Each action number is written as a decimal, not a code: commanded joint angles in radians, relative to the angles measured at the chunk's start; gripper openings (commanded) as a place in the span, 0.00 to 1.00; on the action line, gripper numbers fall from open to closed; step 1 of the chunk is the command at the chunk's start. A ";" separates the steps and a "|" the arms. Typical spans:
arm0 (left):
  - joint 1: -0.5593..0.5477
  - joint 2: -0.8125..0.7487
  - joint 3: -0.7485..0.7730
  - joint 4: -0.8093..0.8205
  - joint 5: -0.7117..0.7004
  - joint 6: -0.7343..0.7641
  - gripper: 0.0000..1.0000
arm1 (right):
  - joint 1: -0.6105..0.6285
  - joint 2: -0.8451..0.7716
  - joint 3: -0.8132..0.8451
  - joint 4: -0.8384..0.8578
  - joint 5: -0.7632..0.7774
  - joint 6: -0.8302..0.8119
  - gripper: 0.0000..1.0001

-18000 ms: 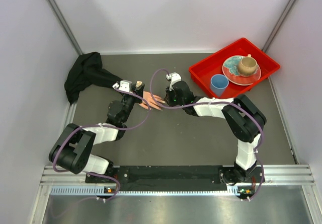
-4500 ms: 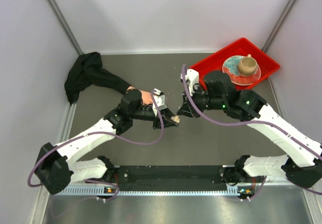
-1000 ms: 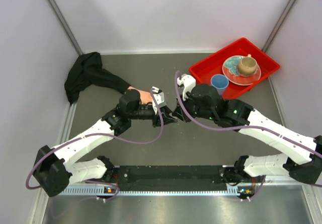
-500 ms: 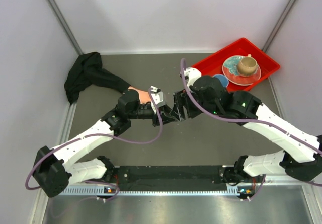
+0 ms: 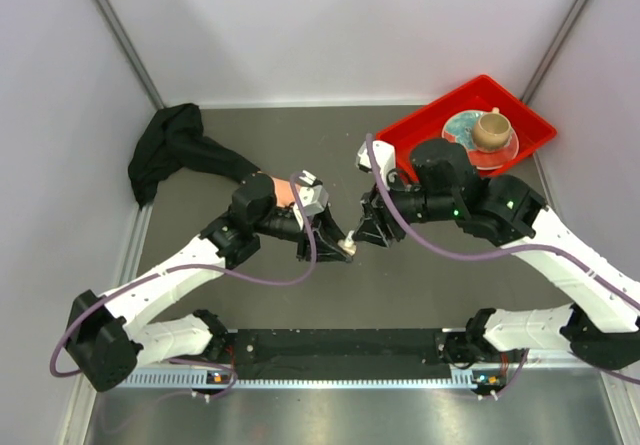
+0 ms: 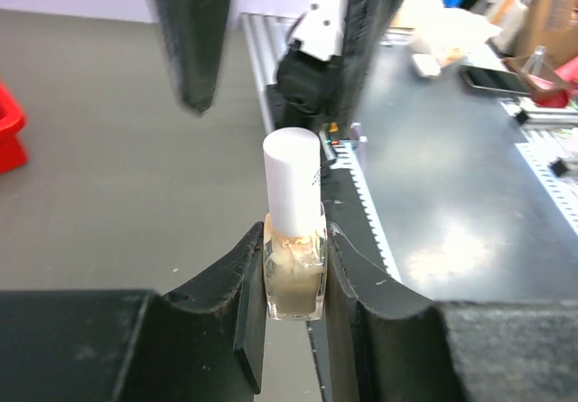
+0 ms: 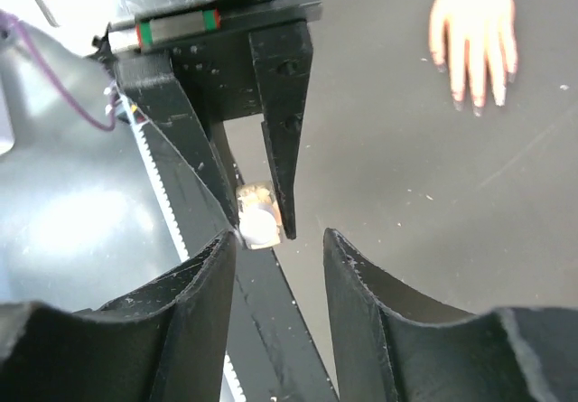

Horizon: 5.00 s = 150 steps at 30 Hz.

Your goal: Paint the nails

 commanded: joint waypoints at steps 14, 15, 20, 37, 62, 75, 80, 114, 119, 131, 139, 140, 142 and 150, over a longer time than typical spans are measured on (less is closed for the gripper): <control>-0.003 0.000 0.056 0.023 0.106 -0.025 0.00 | -0.025 0.031 -0.029 0.080 -0.211 -0.081 0.29; -0.003 0.001 0.061 0.019 0.103 -0.017 0.00 | -0.025 0.033 -0.029 0.080 -0.220 -0.083 0.25; -0.003 -0.005 0.081 -0.033 0.015 0.029 0.00 | -0.025 0.051 -0.037 0.082 -0.236 -0.077 0.00; -0.118 -0.053 -0.020 0.108 -1.045 0.225 0.00 | 0.152 0.241 0.026 0.076 0.657 0.638 0.00; -0.086 -0.014 0.133 -0.187 0.060 0.040 0.00 | -0.081 -0.078 -0.103 0.107 -0.338 -0.081 0.49; -0.086 0.020 0.159 -0.125 0.113 0.003 0.00 | -0.081 -0.022 -0.072 0.094 -0.412 -0.150 0.19; -0.083 0.021 0.162 -0.168 0.101 0.040 0.00 | -0.079 -0.035 -0.083 0.094 -0.415 -0.144 0.25; -0.095 0.050 -0.008 0.155 -0.916 0.073 0.00 | 0.061 0.214 0.015 0.097 0.594 0.595 0.18; -0.093 -0.040 -0.034 0.044 -0.635 0.085 0.00 | -0.025 0.159 0.017 0.122 0.331 0.433 0.41; -0.040 -0.002 0.119 -0.137 -0.010 0.024 0.00 | -0.107 -0.018 -0.048 0.111 -0.203 0.037 0.52; -0.027 0.079 0.153 -0.021 0.165 -0.115 0.00 | -0.107 -0.019 -0.075 0.119 -0.362 -0.032 0.47; -0.027 0.081 0.154 -0.021 0.164 -0.114 0.00 | -0.108 -0.018 -0.080 0.123 -0.368 -0.035 0.47; -0.027 0.078 0.159 -0.021 0.162 -0.111 0.00 | -0.108 -0.018 -0.087 0.122 -0.382 -0.038 0.42; -0.027 0.072 0.161 -0.055 0.124 -0.074 0.00 | -0.107 -0.027 -0.111 0.125 -0.363 -0.043 0.14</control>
